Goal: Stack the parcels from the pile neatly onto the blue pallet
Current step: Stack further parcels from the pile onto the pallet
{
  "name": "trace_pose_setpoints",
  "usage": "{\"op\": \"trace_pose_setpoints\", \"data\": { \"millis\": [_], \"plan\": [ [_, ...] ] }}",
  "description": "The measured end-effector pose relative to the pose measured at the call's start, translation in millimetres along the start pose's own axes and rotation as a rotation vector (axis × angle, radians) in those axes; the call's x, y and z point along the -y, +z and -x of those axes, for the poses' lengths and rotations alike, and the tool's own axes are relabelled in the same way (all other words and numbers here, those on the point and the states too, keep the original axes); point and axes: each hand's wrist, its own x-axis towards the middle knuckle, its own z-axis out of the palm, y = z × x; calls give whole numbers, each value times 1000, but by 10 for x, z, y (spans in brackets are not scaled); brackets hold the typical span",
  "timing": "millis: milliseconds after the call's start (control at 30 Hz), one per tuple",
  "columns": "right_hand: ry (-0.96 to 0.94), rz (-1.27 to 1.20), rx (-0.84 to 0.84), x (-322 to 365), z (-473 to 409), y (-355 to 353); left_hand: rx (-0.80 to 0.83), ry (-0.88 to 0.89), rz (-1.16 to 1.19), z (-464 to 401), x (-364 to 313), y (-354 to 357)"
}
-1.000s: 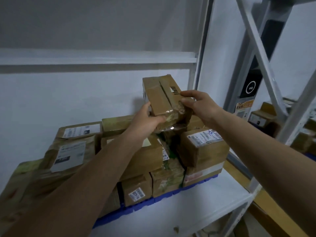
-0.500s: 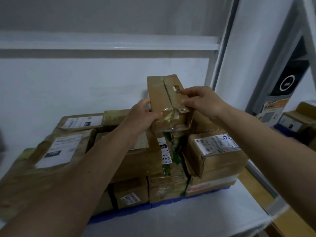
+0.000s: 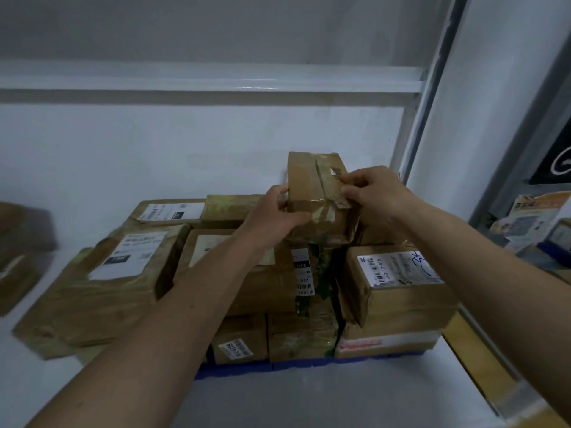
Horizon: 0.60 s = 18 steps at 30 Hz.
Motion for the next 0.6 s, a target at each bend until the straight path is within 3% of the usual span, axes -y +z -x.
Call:
{"op": "trace_pose_setpoints", "data": {
  "millis": [400,600],
  "plan": [
    [-17,14,41,-127,-52,73,-49,-56,-85,-82,154,49],
    [-89,263,101,-121,-56,138,-94,-55,-263,-136,239,86]
  ]
}}
